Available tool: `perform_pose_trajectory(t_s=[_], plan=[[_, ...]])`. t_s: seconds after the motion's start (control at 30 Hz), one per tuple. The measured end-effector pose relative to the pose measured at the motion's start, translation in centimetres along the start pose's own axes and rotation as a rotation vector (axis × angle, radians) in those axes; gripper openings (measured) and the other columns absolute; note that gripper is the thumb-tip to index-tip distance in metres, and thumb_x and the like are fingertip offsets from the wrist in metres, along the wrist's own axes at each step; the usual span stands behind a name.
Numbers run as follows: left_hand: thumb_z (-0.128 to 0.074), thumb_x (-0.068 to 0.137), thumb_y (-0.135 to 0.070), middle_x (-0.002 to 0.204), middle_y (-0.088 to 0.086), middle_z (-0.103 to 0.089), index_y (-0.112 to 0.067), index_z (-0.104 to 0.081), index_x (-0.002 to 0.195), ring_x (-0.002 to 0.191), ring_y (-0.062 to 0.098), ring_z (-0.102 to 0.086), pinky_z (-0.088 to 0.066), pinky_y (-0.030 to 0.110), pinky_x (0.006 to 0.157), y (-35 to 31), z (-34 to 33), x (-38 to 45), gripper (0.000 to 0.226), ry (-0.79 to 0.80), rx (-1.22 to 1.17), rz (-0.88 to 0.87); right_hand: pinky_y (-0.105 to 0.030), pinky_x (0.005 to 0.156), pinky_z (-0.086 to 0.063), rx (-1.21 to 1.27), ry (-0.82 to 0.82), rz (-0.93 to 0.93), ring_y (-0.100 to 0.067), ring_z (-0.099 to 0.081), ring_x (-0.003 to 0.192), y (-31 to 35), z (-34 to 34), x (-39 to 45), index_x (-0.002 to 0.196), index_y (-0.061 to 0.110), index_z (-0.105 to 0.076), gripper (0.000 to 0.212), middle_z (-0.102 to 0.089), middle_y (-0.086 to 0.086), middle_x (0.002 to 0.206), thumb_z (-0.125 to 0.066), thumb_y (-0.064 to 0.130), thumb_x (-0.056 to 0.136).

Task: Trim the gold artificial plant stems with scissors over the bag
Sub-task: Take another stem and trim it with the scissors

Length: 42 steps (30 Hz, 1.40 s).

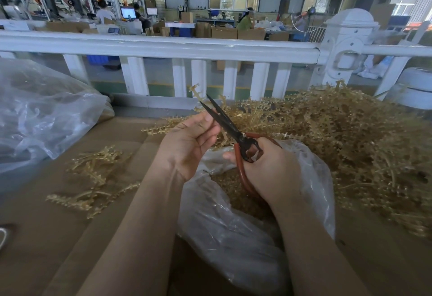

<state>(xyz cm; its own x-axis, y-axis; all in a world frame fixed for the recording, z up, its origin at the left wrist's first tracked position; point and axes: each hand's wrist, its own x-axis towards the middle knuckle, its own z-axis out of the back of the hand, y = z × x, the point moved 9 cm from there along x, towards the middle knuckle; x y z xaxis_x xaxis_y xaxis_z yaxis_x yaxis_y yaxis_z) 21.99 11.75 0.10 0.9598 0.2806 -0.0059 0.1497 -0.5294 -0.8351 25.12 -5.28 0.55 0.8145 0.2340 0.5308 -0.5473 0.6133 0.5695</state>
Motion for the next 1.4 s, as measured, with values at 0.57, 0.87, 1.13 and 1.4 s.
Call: perform_pose_trajectory(t_s=[0.57,0.87,1.13,1.4], plan=[[-0.068,0.077,-0.013,0.075,-0.001,-0.072,-0.007,-0.069,0.101,0.066,0.007,-0.066,-0.057,0.017,0.067,0.2,-0.1,0.0,0.026,0.023,0.026,0.0,-0.028,0.051,-0.048,-0.073,-0.037,0.001,-0.003,-0.052,0.056,0.3,0.6,-0.2,0.068,0.02,-0.051,0.069,-0.054,0.012,0.061,-0.047,0.089,0.064],[-0.065,0.089,-0.006,0.076,0.001,-0.071,-0.012,-0.071,0.089,0.067,0.009,-0.065,-0.055,0.02,0.066,-1.0,0.0,-0.1,0.008,-0.036,0.2,-0.138,-0.022,0.054,-0.043,-0.071,0.0,-0.044,0.003,-0.05,0.062,-0.3,0.4,0.0,0.076,0.023,-0.058,0.055,-0.053,0.02,0.067,-0.065,0.078,0.072],[-0.063,0.091,0.0,0.081,0.002,-0.075,-0.013,-0.076,0.087,0.072,0.008,-0.067,-0.055,0.021,0.072,-1.6,-0.9,-0.5,0.019,-0.026,0.346,-0.252,-0.029,0.061,-0.049,-0.112,-0.026,-0.017,-0.007,-0.056,0.071,0.3,0.9,-0.1,0.082,0.024,-0.056,0.056,-0.058,0.015,0.076,-0.059,0.079,0.074],[-0.063,0.092,-0.002,0.078,0.001,-0.074,-0.012,-0.076,0.089,0.069,0.008,-0.065,-0.055,0.02,0.072,-1.3,-0.7,-0.4,0.017,-0.006,0.311,-0.219,-0.036,0.058,-0.053,-0.125,-0.049,-0.023,-0.013,-0.057,0.061,0.2,0.9,0.0,0.073,0.021,-0.053,0.051,-0.057,0.008,0.065,-0.07,0.068,0.081]])
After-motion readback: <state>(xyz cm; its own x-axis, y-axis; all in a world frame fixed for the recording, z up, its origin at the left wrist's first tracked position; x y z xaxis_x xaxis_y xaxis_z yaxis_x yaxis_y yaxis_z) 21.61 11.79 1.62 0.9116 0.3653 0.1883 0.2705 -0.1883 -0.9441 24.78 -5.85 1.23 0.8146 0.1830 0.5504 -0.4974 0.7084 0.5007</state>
